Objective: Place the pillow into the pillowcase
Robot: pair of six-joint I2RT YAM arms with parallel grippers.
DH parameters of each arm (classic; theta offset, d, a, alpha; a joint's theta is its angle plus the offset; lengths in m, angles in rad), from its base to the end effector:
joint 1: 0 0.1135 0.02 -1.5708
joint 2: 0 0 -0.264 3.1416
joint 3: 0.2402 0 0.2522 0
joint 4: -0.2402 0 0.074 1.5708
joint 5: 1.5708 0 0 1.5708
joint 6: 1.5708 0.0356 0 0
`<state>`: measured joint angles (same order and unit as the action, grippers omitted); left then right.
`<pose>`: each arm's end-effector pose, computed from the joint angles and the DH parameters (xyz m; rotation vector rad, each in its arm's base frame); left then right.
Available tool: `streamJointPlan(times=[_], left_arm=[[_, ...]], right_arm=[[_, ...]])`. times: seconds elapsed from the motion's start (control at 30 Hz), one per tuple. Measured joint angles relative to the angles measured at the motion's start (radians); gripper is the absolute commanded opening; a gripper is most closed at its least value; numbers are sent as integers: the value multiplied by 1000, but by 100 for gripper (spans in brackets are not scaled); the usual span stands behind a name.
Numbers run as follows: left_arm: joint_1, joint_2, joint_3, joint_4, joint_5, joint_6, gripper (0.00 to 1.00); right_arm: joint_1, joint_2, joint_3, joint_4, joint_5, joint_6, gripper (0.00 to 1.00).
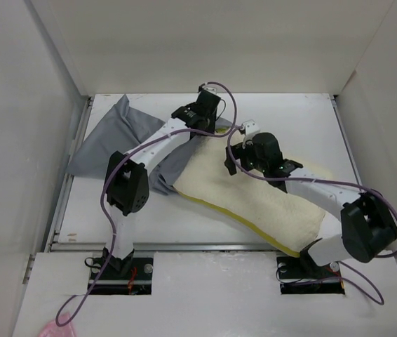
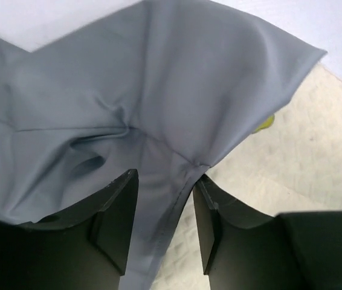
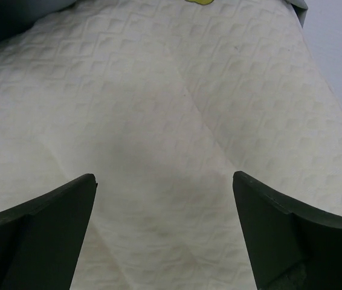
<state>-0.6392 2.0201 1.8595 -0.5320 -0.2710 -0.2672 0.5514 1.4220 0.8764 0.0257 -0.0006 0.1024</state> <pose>0.3824 -0.2724 0.3022 0.2727 2.2233 -0.1857 0.2696 0.1658 0.2443 -0.4712 2.0621 0.3944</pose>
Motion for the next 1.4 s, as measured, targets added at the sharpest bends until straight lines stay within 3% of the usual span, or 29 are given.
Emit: streamJointPlan(times=[0.07,0.2,0.3,0.37,0.4,0.43,0.5,0.53,0.67,0.9,1.13,1.3,1.4], left_arm=[[3,-6,-1,4,-23,-6,39],[5,-5,0,11,-50,-7,26],[6,20,29,6,-61,-11,2],[8,58,79,3,-70,-8,0],[10,74,97,3,-72,-7,0],[11,86,113,4,-74,-7,0],[14,99,127,5,-74,-5,0],[14,100,127,4,-74,-3,0],[14,99,141,20,-51,19,0],[-39,99,188,29,8,88,0],[-145,98,306,66,32,140,0],[-182,85,252,180,22,150,0],[-186,35,129,301,-8,109,0]], right_arm=[[0,22,8,-6,5,-28,100],[0,112,63,-10,12,-80,100],[3,196,130,-11,11,-112,100],[5,248,173,-11,8,-126,100],[5,283,200,-10,6,-135,76],[5,308,215,-8,3,-145,76],[6,369,254,12,-4,-154,2],[6,389,264,27,-9,-159,0],[2,383,233,124,-29,-145,0],[0,118,-61,303,-166,-170,0],[13,90,-87,362,-236,-193,0],[13,117,-87,399,-198,-165,0],[6,115,-104,410,-196,-172,0]])
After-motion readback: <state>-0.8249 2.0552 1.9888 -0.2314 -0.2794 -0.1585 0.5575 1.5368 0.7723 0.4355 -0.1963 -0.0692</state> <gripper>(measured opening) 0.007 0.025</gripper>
